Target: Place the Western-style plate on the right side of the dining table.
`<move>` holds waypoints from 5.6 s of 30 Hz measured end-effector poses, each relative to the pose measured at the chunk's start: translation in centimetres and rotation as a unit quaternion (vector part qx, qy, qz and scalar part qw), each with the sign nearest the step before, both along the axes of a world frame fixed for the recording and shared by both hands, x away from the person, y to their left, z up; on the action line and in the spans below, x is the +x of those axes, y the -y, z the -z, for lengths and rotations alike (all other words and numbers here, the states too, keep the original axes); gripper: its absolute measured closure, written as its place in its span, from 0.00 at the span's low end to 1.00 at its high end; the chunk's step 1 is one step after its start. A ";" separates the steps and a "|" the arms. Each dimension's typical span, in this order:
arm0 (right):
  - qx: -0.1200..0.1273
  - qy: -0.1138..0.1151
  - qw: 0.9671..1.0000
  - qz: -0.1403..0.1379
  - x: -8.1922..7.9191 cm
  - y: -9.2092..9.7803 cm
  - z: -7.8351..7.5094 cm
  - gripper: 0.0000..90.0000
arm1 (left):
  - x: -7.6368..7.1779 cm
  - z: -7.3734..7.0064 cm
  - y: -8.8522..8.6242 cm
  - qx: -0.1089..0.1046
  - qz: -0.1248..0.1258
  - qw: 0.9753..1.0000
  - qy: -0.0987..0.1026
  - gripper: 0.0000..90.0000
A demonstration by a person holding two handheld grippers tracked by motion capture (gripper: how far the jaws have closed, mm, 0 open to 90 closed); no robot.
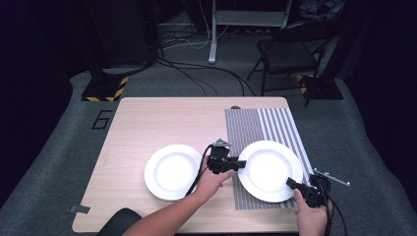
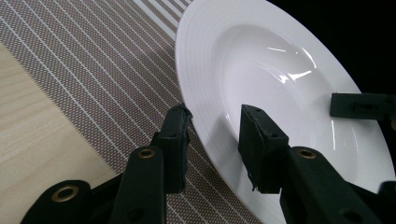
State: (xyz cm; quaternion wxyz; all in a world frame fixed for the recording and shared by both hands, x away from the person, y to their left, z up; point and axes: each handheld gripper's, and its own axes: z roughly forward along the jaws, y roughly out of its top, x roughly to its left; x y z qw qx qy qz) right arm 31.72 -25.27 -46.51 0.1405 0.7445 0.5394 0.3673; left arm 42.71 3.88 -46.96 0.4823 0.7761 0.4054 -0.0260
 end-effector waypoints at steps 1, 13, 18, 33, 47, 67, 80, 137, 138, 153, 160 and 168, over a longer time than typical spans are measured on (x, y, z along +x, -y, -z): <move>0.001 0.000 1.000 0.002 0.1 0.0 0.0 0.67 | 0.0 0.0 0.0 0.001 0.000 1.000 0.001 0.70; -0.003 -0.003 1.000 -0.001 0.9 0.7 0.4 0.67 | 0.7 0.2 0.8 0.006 -0.007 1.000 -0.003 0.70; -0.002 0.000 1.000 -0.001 1.2 0.9 0.3 0.66 | 1.0 0.1 1.0 0.006 -0.008 1.000 -0.003 0.70; -0.007 0.011 1.000 -0.007 2.6 1.2 1.0 0.66 | 2.3 0.7 1.5 0.012 -0.019 1.000 -0.007 0.70; -0.008 0.011 1.000 -0.012 4.4 1.6 1.8 0.66 | 3.7 1.4 1.9 0.014 -0.031 0.999 -0.010 0.70; -0.010 0.010 1.000 -0.017 6.5 1.5 2.6 0.66 | 5.7 2.3 1.9 0.013 -0.045 0.999 -0.021 0.71; -0.022 0.009 1.000 -0.015 7.7 1.8 3.1 0.66 | 6.5 3.2 2.4 0.010 -0.053 0.998 -0.018 0.71; -0.051 0.023 0.998 -0.014 8.0 2.2 3.2 0.51 | 7.0 2.8 2.7 0.010 -0.067 0.998 0.012 0.59; -0.051 0.025 0.998 -0.015 7.8 2.2 3.0 0.50 | 7.0 2.7 2.5 0.010 -0.067 0.998 0.015 0.58; -0.048 0.076 0.995 -0.043 5.4 1.6 0.9 0.43 | 6.4 0.9 -0.2 0.001 -0.068 0.997 0.027 0.53; -0.037 0.083 0.994 -0.062 4.9 0.6 0.5 0.42 | 5.7 0.1 -1.3 -0.005 -0.070 0.997 0.032 0.53; -0.034 0.086 0.992 -0.085 4.4 -0.7 0.1 0.41 | 4.7 -0.7 -3.8 -0.009 -0.073 0.997 0.035 0.53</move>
